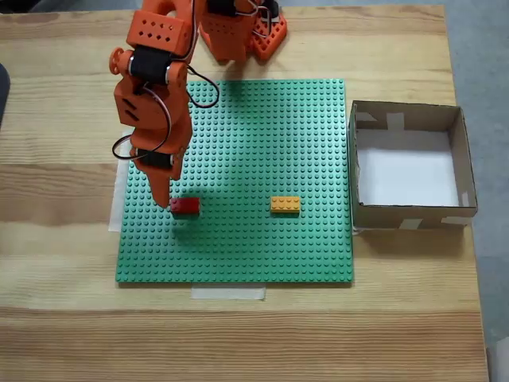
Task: Pick the red lego block and put it in the box.
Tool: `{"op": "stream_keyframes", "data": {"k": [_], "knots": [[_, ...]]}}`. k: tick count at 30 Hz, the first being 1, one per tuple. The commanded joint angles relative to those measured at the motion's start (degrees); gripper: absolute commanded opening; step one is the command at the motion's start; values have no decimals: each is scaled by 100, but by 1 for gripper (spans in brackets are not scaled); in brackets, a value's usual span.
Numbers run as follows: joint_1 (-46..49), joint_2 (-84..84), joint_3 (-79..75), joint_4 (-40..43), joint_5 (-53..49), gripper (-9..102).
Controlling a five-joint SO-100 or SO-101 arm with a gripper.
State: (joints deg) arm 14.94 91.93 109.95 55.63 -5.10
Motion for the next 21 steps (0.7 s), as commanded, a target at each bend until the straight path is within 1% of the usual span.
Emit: {"op": "stream_keyframes", "data": {"k": [1, 10, 21], "knots": [[-79, -70, -334, -18, 44, 22], [-114, -448, -642, 132, 88, 23], [-44, -686, -791, 70, 18, 23]]}}
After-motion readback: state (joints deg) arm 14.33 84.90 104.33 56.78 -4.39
